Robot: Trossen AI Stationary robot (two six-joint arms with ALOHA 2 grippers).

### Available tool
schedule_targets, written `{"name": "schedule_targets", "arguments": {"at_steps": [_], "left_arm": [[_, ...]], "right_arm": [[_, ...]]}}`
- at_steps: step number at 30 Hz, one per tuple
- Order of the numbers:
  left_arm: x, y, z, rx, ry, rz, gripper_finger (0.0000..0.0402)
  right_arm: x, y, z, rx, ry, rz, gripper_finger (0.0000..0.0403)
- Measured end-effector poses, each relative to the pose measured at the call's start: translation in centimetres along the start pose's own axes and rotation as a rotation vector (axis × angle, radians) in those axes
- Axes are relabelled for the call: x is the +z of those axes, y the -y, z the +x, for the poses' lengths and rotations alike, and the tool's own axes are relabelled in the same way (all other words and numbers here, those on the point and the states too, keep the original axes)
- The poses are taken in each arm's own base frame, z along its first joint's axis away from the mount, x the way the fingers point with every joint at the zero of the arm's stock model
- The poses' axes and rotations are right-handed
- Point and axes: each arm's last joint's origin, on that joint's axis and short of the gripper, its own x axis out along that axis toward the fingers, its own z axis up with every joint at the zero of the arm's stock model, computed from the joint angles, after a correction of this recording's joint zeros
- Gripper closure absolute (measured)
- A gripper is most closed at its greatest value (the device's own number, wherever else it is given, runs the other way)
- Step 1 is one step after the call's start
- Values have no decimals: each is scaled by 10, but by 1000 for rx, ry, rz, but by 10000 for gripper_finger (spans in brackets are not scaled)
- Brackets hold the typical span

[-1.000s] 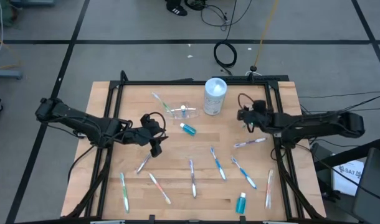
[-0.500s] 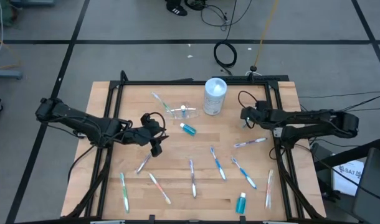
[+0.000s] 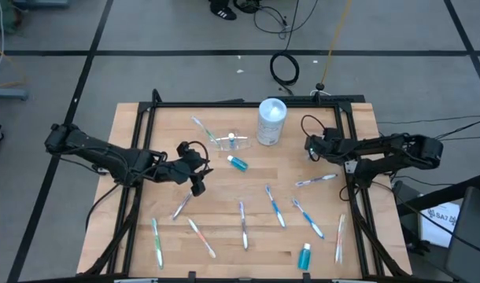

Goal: Pick & Place toothbrushing station
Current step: Put the top blue toothbrush in the right compartment of the transparent organizer

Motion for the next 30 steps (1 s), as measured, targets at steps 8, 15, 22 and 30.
{"name": "schedule_targets", "arguments": {"at_steps": [8, 15, 22, 30], "left_arm": [[0, 0, 0, 0, 0, 0, 243], [0, 0, 0, 0, 0, -1, 243], [0, 0, 0, 0, 0, -3, 243], [0, 0, 0, 0, 0, -3, 243]], "right_arm": [[-10, 12, 3, -25, -24, -38, 318], [-12, 8, 1, 16, 10, -94, 380], [-13, 3, -9, 99, 52, -108, 368], [-11, -1, -33, 290, 80, -183, 384]]}}
